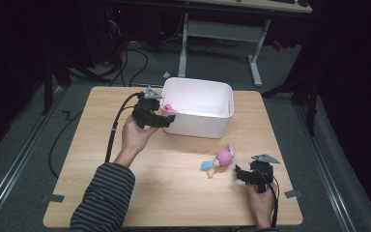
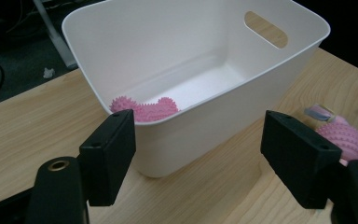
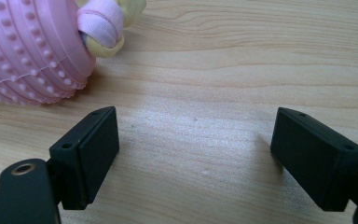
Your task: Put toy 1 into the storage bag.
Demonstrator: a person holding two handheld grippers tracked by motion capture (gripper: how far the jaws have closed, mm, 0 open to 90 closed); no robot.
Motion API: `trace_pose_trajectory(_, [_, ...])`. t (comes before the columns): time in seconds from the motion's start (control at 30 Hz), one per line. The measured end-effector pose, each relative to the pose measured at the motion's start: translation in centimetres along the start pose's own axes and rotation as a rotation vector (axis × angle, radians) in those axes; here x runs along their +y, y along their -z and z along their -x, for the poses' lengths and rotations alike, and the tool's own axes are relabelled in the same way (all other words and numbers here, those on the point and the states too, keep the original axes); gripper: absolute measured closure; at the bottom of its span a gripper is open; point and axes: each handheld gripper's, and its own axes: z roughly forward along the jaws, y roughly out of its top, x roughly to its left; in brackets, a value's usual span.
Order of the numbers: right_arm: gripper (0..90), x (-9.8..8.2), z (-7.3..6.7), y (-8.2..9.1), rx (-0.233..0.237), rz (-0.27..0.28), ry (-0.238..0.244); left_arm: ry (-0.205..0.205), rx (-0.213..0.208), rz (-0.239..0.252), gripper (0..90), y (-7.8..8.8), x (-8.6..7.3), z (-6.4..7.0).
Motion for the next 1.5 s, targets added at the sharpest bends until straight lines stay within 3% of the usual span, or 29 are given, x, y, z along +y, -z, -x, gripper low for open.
trace_pose_trajectory(0.5, [15.0,0.0,0.0,0.0,-0.001,0.0,-0.001,-0.023,0.034,0.044,25.8,2.8,-2.6,0.9])
trace_pose_trajectory(0.83, [15.1,0.0,0.0,0.0,-0.002,0.0,-0.001,0.02,0.027,0.053,25.6,3.9,-4.6,0.8])
trace_pose_trajectory(1.13, [15.0,0.0,0.0,0.0,-0.001,0.0,-0.002,0.046,0.059,0.064,24.8,5.2,-6.3,0.2])
trace_pose_trajectory(1.5, [15.0,0.0,0.0,0.0,-0.002,0.0,-0.002,0.081,0.055,0.064,24.6,5.3,-8.5,0.0])
